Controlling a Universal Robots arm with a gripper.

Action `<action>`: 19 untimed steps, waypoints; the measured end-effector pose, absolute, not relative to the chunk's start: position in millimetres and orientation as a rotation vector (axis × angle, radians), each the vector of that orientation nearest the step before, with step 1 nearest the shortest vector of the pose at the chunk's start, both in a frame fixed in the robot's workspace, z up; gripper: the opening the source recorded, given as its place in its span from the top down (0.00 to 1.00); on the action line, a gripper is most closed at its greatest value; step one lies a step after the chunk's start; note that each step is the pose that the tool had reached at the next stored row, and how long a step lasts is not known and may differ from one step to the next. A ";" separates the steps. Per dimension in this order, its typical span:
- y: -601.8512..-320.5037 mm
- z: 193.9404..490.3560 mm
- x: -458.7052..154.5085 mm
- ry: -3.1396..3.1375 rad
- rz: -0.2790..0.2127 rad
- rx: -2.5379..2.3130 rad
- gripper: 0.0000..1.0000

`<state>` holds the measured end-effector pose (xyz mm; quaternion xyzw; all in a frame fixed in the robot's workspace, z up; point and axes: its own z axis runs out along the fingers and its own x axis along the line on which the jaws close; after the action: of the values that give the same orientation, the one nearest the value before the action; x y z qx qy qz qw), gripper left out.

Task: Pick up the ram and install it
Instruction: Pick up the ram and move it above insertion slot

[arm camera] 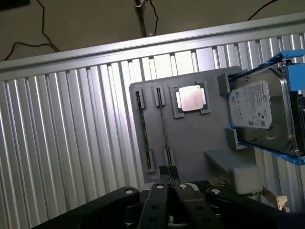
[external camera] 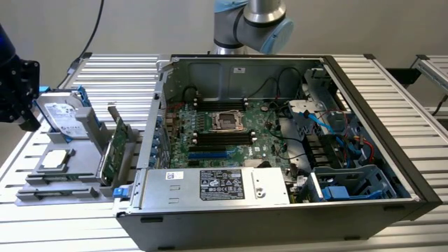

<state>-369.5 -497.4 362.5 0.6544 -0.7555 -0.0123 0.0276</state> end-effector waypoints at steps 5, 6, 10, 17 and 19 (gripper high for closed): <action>-497.4 361.5 -369.8 -2.263 -0.028 2.089 0.89; -497.5 361.5 -369.7 -2.262 -0.028 2.089 0.89; -497.4 361.5 -369.7 -2.262 -0.028 2.089 0.89; -497.4 361.5 -369.7 -2.262 -0.028 2.089 0.89; -497.4 361.5 -369.7 -2.262 -0.028 2.089 0.89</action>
<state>-369.7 -497.4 361.5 0.6781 -0.7343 -0.0091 0.0310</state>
